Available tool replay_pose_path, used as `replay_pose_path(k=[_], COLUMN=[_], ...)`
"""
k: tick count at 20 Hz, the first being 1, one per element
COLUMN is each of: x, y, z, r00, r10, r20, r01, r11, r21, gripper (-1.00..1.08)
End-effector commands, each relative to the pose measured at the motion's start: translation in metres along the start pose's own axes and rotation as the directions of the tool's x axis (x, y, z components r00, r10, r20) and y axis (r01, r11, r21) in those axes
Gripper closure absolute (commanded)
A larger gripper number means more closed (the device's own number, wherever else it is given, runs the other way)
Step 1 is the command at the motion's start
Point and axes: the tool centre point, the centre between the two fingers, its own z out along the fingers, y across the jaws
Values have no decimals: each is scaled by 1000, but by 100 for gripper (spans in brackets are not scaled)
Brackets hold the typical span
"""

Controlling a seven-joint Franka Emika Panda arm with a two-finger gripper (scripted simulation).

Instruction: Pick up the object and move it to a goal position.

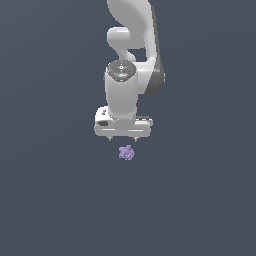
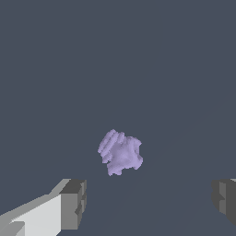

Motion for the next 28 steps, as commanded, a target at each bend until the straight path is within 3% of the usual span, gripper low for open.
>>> replay_pose_path(k=[1,10,17,28], x=[0,7,7,4], y=[0,-22,-22,-21], z=[0,-13,-11,15], r00=[1000,999,999,986], r10=[0,0,9,163], r20=[0,-38,-37,-20], r01=[0,1,-8,-162], r11=[1000,1000,1000,986], r21=[0,27,27,33], gripper=[-92,-92,-92,-92])
